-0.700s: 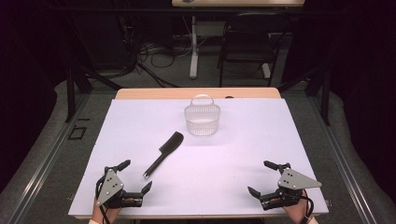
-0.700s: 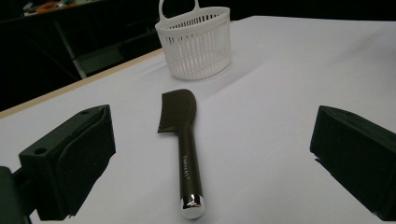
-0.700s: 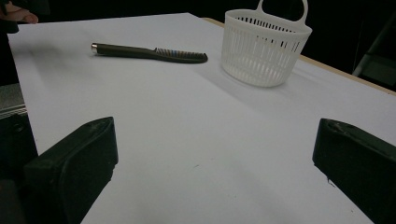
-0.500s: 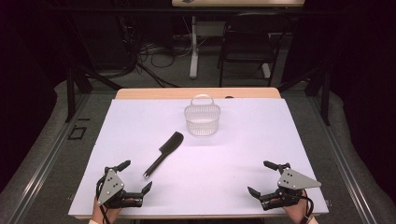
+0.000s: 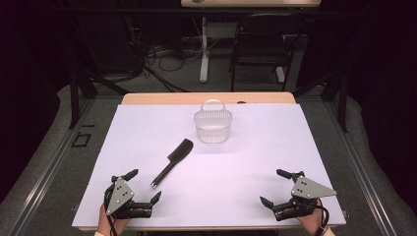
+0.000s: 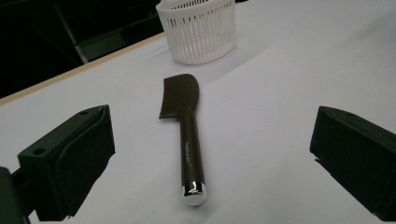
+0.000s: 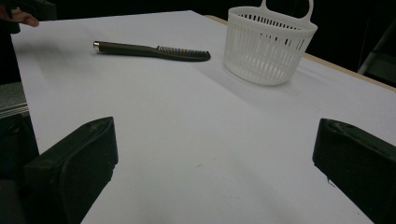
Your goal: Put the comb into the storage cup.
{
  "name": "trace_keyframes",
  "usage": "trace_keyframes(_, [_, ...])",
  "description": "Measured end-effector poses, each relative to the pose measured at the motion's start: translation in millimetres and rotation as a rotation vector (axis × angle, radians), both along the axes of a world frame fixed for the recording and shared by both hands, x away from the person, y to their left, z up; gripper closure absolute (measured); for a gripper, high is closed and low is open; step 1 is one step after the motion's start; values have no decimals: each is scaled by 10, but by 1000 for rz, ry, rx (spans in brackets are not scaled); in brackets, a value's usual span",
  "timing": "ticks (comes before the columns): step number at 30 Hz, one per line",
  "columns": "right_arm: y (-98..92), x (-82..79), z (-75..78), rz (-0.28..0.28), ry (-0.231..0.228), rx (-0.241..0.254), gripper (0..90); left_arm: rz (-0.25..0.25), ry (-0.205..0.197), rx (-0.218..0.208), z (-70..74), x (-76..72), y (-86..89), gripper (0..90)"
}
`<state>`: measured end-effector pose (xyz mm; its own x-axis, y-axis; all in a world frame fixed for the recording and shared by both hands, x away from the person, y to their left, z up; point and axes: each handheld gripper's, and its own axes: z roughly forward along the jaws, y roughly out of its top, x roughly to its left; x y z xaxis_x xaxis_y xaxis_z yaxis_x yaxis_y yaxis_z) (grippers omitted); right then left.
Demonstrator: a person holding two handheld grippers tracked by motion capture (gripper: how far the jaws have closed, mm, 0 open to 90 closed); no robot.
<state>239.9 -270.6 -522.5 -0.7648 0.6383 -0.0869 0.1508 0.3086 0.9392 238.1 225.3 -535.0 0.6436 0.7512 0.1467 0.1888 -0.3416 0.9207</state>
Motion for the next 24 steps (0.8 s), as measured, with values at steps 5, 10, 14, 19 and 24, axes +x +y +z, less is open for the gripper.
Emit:
trace_keyframes(5, [9, 14, -3, 10, 1, -3, 0, -3, 9, 18, 0, 26, -46, 0])
trace_keyframes(10, [26, 28, -14, 10, 7, -7, 0, 3, 17, 32, 1, 57, -101, 0])
trace_keyframes(14, [25, 27, -14, 8, 8, -4, 0, 4, 25, 37, -5, 93, -119, 0])
trace_keyframes(19, [25, 17, -17, 12, 12, -13, 0, 12, 33, 50, -11, 142, -155, 2])
trace_keyframes(24, [29, 10, -15, 11, 8, -12, 0, -1, 53, 67, -30, 225, -240, 2])
